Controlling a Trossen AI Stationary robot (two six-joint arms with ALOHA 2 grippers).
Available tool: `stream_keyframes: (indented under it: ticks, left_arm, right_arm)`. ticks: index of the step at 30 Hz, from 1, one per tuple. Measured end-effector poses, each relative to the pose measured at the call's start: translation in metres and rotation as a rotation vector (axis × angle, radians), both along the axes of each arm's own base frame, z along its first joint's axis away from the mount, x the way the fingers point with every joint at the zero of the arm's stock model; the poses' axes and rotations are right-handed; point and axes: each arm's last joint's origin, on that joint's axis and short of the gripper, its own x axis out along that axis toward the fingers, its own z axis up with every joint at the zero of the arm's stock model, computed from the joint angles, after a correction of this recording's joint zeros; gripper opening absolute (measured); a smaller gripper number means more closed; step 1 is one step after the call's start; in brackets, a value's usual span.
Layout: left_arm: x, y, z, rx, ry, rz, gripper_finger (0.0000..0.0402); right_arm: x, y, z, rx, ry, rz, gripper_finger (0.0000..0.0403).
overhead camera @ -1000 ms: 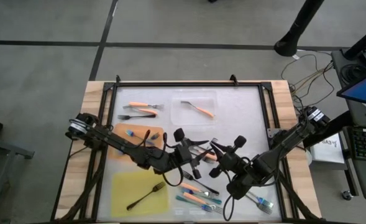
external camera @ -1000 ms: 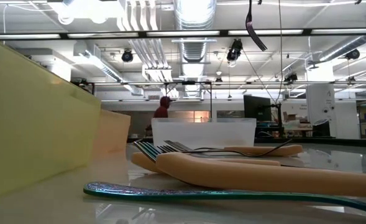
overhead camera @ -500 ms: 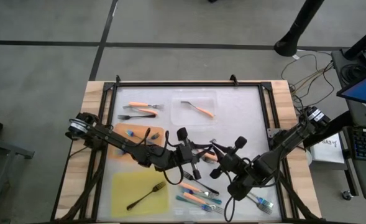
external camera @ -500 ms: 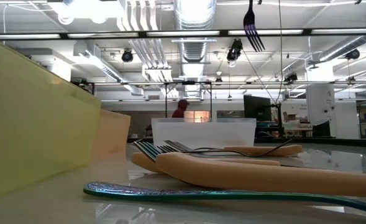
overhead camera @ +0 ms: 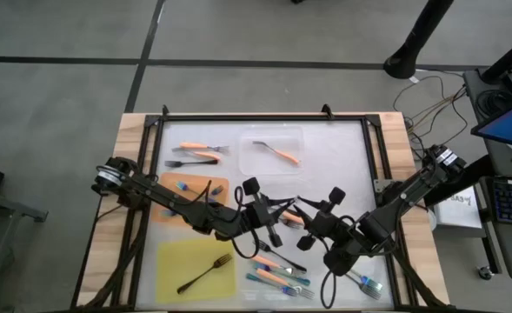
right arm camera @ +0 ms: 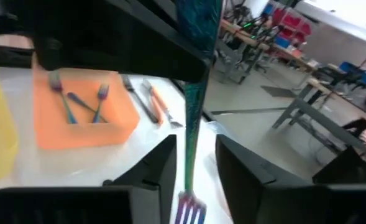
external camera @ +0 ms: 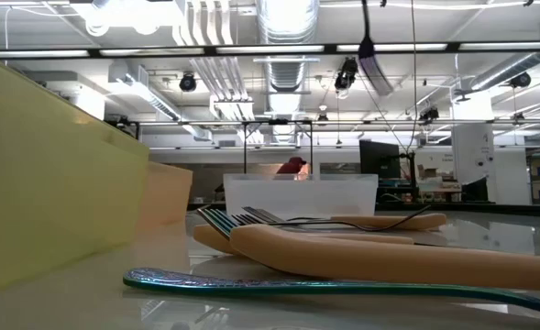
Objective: Sort silverware by color (type)
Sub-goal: Put the blue fork into the orange bin
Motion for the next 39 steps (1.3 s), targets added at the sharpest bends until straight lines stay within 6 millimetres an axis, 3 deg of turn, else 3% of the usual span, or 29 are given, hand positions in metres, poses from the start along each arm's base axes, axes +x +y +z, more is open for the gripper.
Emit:
stream_keyframes:
  ticks: [7, 12, 17, 22, 28, 32, 39]
  left_arm:
    - [0.0, 0.012, -0.009, 0.054, 0.112, 0.167, 0.0001]
    - [-0.013, 0.02, -0.016, 0.181, 0.315, 0.348, 0.0001]
    - [-0.049, 0.025, -0.013, 0.147, 0.455, 0.387, 0.0]
    - [-0.094, 0.04, -0.013, -0.047, 0.609, 0.405, 0.0]
    - [-0.129, 0.051, -0.021, -0.163, 0.943, 0.422, 0.0]
    - [-0.134, 0.052, -0.026, -0.217, 1.132, 0.354, 0.0]
    - [-0.126, 0.055, -0.045, -0.205, 1.33, 0.258, 0.0]
  right_arm:
    - [-0.012, -0.002, 0.016, 0.195, 0.026, 0.145, 0.0145]
    - [-0.026, -0.011, 0.023, 0.334, 0.059, 0.168, 0.0147]
    - [-0.04, -0.021, 0.014, 0.382, 0.111, 0.062, 0.0139]
    - [-0.049, -0.029, 0.0, 0.374, 0.16, -0.06, 0.013]
    - [-0.052, -0.033, -0.014, 0.367, 0.173, -0.12, 0.0128]
    - [-0.054, -0.034, -0.02, 0.385, 0.159, -0.143, 0.013]
    - [-0.056, -0.035, -0.03, 0.434, 0.154, -0.178, 0.0128]
